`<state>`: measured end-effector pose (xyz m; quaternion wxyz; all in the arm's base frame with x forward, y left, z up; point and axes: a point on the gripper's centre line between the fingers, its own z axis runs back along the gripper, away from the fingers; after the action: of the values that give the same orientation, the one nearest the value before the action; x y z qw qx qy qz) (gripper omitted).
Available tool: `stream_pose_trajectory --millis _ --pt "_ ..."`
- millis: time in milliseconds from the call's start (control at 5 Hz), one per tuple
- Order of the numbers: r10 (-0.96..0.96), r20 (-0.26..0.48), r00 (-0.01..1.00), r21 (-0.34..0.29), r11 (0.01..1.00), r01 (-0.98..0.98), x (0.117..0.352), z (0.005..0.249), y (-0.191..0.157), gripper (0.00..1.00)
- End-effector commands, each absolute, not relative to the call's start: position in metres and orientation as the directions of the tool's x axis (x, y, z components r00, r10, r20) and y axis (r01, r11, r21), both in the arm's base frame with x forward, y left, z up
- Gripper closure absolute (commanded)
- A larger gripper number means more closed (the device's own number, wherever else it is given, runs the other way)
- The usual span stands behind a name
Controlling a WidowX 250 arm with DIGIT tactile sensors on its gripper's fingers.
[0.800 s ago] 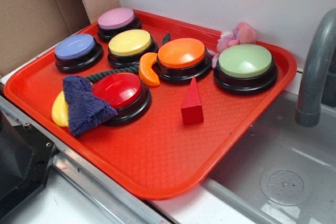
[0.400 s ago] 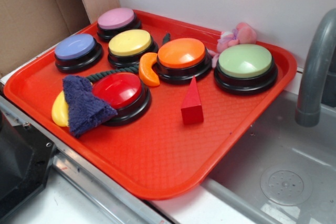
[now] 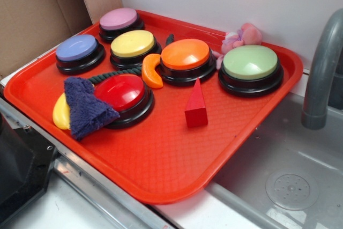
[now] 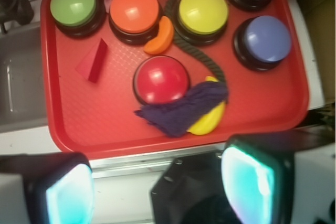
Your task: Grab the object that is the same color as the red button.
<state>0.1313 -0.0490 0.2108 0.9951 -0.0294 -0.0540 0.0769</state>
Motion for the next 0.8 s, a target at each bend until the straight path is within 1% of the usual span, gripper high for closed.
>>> stream_pose_trajectory --millis 0,200,400,600 --pt "0.356 0.156 0.922 -0.101 0.934 -0.343 0.177 0.174 -0.097 0.0" --pt "0.497 0.193 0.846 -0.143 0.867 -0.477 0.196 0.143 -0.113 0.0" --pt "0.595 0.189 0.781 -0.149 0.804 -0.576 0.22 0.11 -0.119 0.0" --pt "0.645 0.183 0.742 -0.167 0.764 -0.623 0.237 0.081 -0.123 0.0"
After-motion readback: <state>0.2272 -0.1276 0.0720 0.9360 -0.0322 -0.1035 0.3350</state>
